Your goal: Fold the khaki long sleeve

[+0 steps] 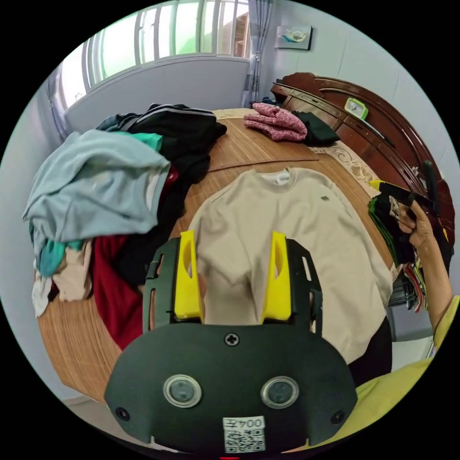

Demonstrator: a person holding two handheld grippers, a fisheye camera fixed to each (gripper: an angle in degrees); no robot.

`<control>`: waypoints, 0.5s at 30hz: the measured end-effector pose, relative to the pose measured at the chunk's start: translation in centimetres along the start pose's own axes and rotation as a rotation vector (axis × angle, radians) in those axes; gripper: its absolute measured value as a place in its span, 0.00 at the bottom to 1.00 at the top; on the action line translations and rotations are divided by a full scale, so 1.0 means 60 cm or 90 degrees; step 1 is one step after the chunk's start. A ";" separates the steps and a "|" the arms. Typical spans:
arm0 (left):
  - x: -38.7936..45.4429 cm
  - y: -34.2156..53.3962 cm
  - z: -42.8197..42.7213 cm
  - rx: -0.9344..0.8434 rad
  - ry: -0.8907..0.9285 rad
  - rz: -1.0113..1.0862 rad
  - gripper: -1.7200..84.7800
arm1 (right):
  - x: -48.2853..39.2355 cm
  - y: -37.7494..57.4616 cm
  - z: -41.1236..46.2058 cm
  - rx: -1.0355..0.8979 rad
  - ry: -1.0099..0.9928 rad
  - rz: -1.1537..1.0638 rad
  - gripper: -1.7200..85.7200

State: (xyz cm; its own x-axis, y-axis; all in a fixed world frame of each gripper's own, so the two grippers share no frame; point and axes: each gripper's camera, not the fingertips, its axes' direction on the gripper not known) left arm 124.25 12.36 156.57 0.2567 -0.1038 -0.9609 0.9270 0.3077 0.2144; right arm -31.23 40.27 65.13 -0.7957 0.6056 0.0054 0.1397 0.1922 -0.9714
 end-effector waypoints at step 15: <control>0.076 0.569 0.010 -0.112 -0.037 -0.157 0.26 | -0.033 0.519 0.000 -0.120 0.085 -0.057 0.15</control>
State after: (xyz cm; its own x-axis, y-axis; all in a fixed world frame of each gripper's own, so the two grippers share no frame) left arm 157.22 21.84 159.60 0.0493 -0.2478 -0.9675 0.9029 0.4252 -0.0629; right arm -25.31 45.07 34.86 -0.7266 0.6739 0.1334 0.1891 0.3829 -0.9042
